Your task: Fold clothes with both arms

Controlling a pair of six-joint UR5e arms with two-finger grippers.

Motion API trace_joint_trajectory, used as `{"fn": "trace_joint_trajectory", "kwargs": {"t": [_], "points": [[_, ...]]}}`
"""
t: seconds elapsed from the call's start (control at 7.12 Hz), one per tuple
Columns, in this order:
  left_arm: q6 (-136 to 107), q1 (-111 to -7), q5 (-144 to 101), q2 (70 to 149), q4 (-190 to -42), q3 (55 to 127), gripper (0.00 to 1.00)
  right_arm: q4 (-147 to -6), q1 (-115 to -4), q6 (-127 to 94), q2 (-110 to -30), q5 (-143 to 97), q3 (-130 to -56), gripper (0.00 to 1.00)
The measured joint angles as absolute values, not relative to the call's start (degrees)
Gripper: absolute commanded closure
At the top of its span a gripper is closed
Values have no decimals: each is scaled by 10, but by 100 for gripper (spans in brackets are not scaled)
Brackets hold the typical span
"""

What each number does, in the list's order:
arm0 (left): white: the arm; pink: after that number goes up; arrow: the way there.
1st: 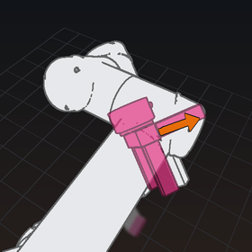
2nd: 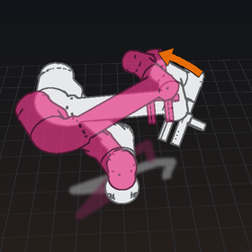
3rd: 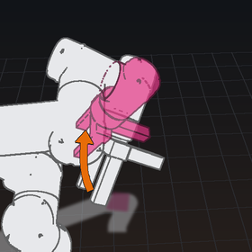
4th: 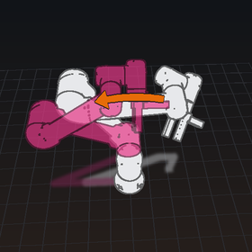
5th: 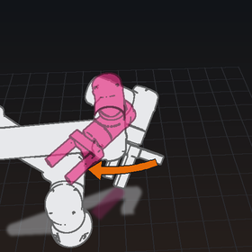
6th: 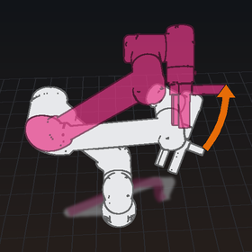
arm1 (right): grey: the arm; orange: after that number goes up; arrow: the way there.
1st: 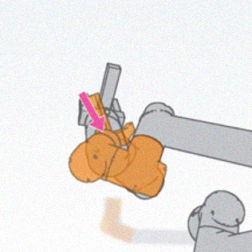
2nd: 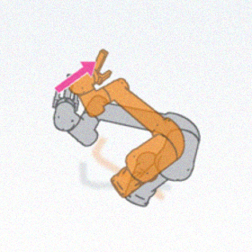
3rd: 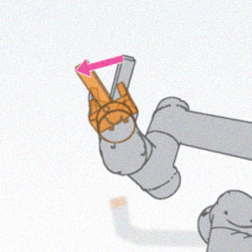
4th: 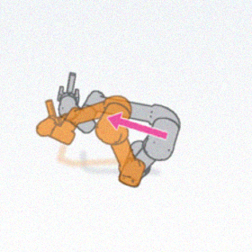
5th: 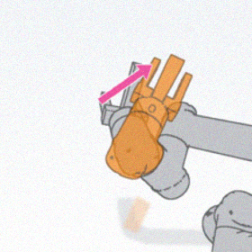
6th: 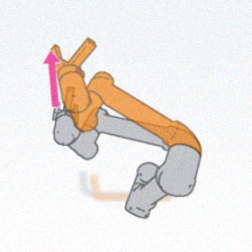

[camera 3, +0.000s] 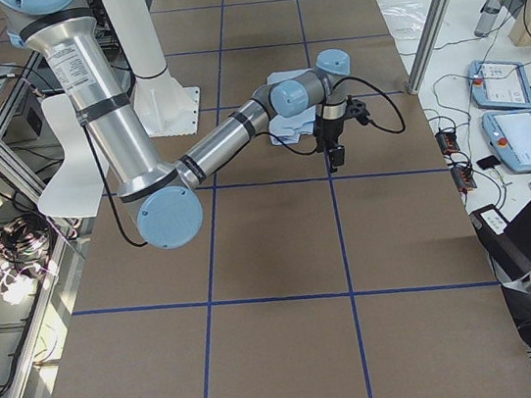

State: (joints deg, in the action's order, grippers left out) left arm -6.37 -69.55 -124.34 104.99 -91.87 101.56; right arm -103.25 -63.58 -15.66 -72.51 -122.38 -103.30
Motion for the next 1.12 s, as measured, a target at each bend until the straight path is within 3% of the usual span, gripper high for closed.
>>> {"fn": "trace_joint_trajectory", "kwargs": {"t": [0.7, 1.12], "points": [[69, -857, -1254, 941, -958, 994, 0, -1034, -825, 80, -957, -1271, -1107, 0], [101, -898, -1271, 879, -983, 991, 0, -1034, -874, 101, -1011, -1282, -1108, 0]]}}
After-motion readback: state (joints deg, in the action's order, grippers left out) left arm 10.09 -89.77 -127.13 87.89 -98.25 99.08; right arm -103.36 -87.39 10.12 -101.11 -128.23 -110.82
